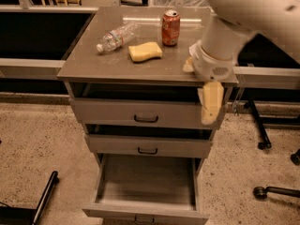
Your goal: Place sponge into bottom drawer
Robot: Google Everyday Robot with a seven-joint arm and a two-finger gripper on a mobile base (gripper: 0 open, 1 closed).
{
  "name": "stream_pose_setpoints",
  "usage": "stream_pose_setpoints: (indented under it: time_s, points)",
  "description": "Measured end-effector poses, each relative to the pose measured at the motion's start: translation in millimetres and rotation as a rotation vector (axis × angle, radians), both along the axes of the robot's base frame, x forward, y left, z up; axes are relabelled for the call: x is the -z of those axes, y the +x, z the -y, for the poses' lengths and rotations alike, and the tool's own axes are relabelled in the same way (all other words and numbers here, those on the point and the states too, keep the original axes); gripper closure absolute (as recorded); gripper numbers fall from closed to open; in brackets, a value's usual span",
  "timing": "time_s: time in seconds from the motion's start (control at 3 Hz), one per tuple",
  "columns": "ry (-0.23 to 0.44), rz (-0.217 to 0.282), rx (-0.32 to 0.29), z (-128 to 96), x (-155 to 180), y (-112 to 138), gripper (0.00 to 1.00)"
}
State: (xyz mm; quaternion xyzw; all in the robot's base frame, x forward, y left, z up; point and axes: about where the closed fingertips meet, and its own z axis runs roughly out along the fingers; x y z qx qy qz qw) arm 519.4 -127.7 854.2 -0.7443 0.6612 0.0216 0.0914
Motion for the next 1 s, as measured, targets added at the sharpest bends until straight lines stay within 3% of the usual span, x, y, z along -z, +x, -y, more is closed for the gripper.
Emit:
stream_pose_setpoints:
  time_s: [0.33, 0.67, 1.0]
  points:
    - [-0.162, 0.066, -0.096, -9, -16, 70, 0.0]
    - [-0.179, 0.17, -0.134, -41, -48, 101, 0.0]
    - [-0.172, 0.169, -0.135, -43, -47, 100, 0.0]
